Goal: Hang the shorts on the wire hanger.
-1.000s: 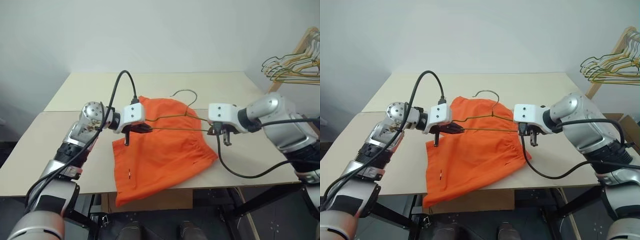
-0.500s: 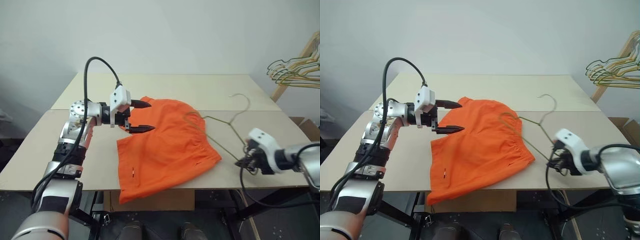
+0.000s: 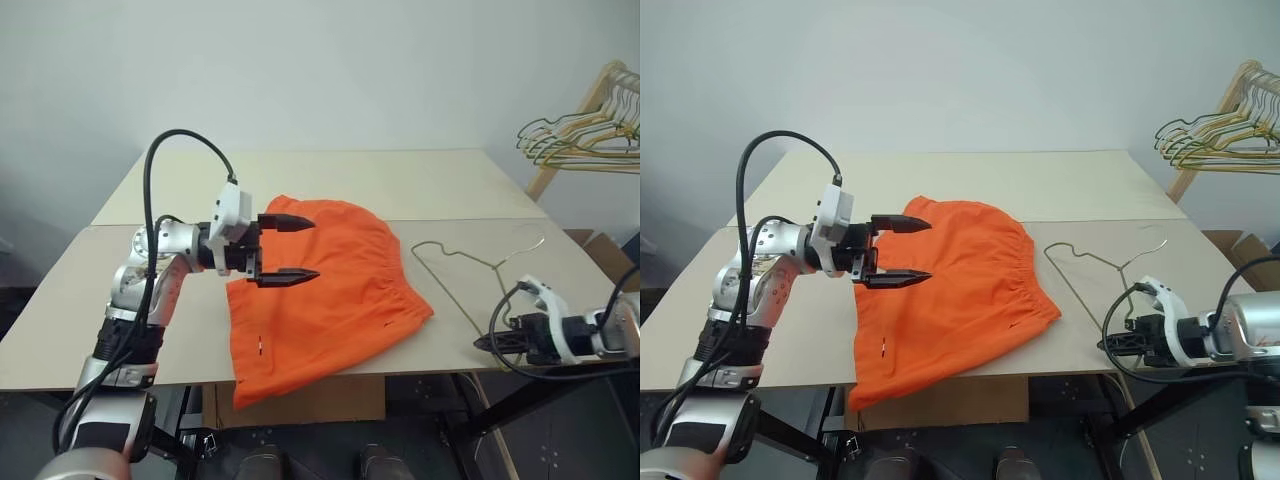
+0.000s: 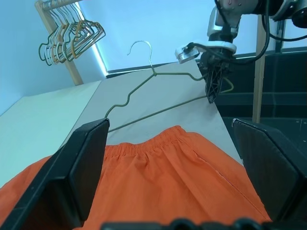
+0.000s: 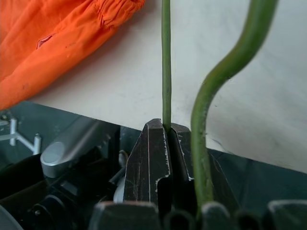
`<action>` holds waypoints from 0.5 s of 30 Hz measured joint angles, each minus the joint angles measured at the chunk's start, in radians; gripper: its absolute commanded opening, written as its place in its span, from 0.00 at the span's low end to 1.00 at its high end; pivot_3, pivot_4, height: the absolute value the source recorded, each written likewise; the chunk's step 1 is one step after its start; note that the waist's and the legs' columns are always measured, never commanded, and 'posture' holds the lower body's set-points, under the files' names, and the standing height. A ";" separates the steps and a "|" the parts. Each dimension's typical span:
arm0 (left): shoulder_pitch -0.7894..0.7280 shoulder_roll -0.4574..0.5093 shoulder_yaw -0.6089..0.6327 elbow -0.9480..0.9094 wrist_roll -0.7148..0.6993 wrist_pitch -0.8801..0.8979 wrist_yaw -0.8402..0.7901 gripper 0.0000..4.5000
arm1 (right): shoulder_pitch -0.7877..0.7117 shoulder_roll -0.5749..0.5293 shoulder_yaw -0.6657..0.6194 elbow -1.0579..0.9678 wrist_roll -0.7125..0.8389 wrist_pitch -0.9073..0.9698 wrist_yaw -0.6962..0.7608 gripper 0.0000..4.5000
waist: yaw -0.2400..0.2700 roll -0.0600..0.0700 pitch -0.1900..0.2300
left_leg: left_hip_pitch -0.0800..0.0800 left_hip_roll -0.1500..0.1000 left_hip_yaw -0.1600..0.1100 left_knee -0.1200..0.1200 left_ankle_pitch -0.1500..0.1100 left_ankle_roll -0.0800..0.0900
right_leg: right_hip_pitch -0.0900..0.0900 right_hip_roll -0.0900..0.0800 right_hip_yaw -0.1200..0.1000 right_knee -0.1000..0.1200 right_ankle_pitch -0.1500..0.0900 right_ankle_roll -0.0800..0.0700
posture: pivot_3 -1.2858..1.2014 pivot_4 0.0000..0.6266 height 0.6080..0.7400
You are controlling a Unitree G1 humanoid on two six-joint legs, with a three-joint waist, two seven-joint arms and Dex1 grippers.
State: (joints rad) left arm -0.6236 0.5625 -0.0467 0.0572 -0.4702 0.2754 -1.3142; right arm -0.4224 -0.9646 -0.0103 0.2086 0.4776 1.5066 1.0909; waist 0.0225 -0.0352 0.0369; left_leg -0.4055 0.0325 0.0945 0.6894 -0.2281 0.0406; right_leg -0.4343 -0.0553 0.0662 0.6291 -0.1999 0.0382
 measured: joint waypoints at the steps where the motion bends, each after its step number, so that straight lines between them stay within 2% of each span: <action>1: 0.000 0.002 0.000 -0.003 -0.001 0.008 0.001 0.99 | -0.008 0.005 0.019 0.020 0.005 -0.006 0.005 0.00 | 0.002 0.000 0.000 | -0.001 0.000 0.000 0.000 0.000 0.000 | 0.000 0.000 0.000 0.000 0.000 0.000 | 0.57 0.00 1.00; 7: 0.022 0.028 0.004 -0.049 -0.004 0.030 0.014 0.99 | -0.037 0.003 0.103 0.086 0.038 -0.035 0.057 0.00 | 0.017 0.000 0.000 | -0.001 0.000 -0.001 0.000 0.000 0.000 | -0.001 0.000 0.000 0.000 0.000 0.001 | 0.58 0.00 1.00; 15: 0.044 0.037 0.009 -0.078 -0.005 0.033 0.035 0.99 | 0.076 -0.087 0.098 -0.041 0.157 -0.060 0.161 0.00 | 0.044 0.000 0.000 | -0.001 0.000 0.000 0.000 0.000 0.000 | -0.001 0.000 0.000 0.000 -0.001 0.001 | 0.59 0.00 1.00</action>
State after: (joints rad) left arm -0.5793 0.5992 -0.0378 -0.0207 -0.4748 0.3084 -1.2795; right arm -0.3468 -1.0518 0.0881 0.1678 0.6350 1.4461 1.2516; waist 0.0669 -0.0352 0.0370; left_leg -0.4066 0.0327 0.0941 0.6893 -0.2283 0.0406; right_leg -0.4355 -0.0553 0.0661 0.6288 -0.2006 0.0393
